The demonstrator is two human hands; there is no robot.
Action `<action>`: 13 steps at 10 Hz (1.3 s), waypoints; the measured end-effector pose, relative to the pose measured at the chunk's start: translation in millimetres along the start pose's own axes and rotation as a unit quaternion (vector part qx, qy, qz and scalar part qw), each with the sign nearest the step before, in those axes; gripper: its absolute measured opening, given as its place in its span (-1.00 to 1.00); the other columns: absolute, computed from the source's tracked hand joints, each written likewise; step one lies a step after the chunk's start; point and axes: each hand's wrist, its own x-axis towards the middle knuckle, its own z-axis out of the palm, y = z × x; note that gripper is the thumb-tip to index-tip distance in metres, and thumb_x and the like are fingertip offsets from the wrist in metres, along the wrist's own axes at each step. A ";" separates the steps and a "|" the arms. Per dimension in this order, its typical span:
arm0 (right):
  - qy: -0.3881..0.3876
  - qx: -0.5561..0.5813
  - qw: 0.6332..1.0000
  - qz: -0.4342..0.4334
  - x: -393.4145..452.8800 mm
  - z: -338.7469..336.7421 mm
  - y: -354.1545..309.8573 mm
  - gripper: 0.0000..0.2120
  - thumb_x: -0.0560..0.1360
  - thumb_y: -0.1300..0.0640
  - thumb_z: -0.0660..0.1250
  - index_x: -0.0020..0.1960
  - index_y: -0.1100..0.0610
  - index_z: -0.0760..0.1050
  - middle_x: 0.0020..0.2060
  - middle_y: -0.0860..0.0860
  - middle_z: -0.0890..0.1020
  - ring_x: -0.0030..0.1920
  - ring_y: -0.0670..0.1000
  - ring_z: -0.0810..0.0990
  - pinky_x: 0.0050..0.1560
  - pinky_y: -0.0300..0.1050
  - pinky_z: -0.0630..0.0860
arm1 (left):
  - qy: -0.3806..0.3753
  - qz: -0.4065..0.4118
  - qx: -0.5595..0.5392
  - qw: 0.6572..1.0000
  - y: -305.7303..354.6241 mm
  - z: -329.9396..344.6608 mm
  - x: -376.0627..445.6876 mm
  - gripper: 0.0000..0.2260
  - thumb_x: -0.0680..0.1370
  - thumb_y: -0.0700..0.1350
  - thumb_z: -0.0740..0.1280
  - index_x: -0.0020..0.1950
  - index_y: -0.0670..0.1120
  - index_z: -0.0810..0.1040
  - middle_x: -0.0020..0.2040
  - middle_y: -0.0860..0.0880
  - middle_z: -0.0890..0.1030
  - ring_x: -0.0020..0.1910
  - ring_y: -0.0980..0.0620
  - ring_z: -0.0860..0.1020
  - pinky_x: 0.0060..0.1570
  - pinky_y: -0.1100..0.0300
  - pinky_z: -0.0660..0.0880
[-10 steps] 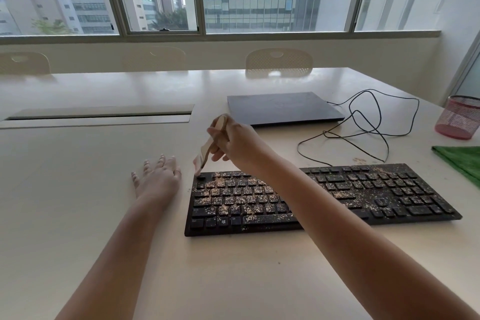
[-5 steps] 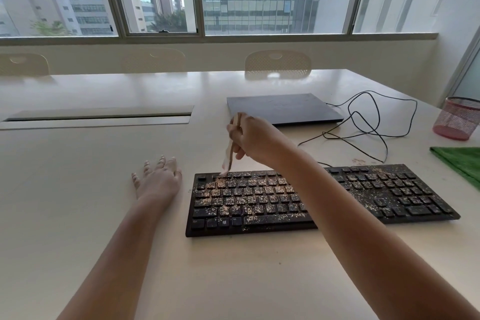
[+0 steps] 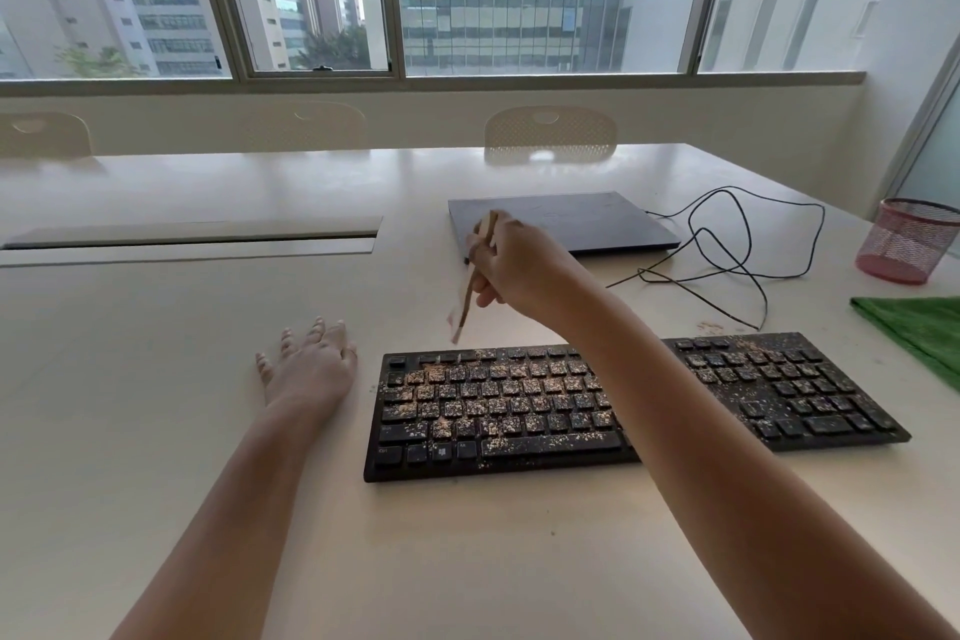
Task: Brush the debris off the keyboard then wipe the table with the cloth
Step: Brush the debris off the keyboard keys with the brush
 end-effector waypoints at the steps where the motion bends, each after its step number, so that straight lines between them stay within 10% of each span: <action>1: -0.037 0.022 0.999 -0.016 -4.1 9.9 -5.5 -0.78 0.63 0.06 0.08 0.12 0.20 0.36 -0.16 0.15 0.66 -0.24 0.04 0.66 -0.07 0.02 0.60 | 0.001 -0.001 0.000 1.000 -0.2 -0.3 0.2 -0.55 0.65 0.06 -0.05 0.54 0.06 0.07 0.56 0.05 0.00 0.54 -0.10 -0.06 0.46 -0.16 -0.14; 13: -0.002 -0.073 0.994 -0.080 -16.3 24.1 -20.0 -0.77 0.62 0.04 0.10 0.09 0.19 0.41 -0.15 0.11 0.63 -0.17 0.10 0.62 -0.16 -0.01 0.53 | -0.002 0.002 -0.009 1.000 0.7 -2.9 -1.9 -0.56 0.65 0.04 -0.04 0.54 0.05 0.09 0.56 0.04 0.01 0.54 -0.10 -0.07 0.45 -0.17 -0.16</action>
